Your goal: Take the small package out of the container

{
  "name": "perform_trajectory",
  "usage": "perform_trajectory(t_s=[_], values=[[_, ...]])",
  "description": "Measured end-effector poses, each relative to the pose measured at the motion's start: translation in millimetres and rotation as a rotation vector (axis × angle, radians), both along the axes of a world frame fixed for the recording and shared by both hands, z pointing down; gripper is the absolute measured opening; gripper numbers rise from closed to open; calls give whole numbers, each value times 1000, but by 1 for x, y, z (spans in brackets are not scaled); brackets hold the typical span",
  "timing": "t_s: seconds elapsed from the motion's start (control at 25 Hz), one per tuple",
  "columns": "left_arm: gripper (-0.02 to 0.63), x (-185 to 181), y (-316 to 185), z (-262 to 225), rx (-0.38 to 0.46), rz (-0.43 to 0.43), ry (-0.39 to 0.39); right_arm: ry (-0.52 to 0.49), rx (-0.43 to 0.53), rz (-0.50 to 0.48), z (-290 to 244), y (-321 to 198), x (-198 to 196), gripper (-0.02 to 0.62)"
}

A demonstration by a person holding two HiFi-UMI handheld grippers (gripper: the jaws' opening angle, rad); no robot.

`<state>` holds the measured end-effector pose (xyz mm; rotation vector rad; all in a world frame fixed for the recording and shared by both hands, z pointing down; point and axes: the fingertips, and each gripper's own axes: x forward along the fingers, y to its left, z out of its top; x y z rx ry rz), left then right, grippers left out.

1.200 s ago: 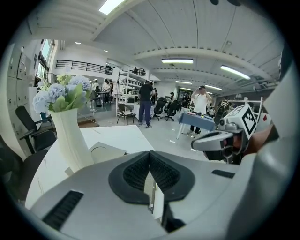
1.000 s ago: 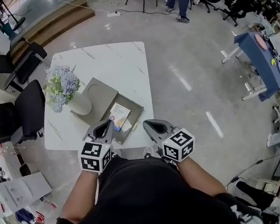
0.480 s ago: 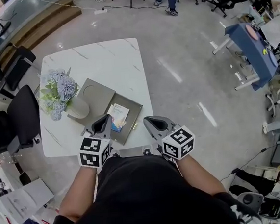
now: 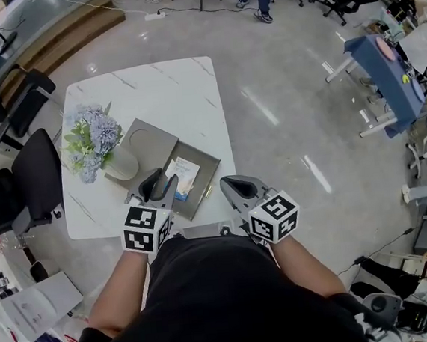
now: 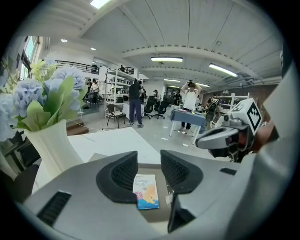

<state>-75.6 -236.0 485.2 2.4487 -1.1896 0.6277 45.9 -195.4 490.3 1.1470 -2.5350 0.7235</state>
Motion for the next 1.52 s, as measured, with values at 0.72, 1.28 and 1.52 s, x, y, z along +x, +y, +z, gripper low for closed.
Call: perform_trajectory(t_s=[0.72, 1.28, 1.52], values=[[300, 7, 0, 4, -4, 11, -33, 2, 3, -17, -1, -3, 3, 0], [362, 26, -5, 29, -69, 41, -111, -15, -23, 2, 12, -4, 23, 0], [362, 35, -6, 74, -147, 52, -206, -19, -63, -6, 27, -6, 29, 0]])
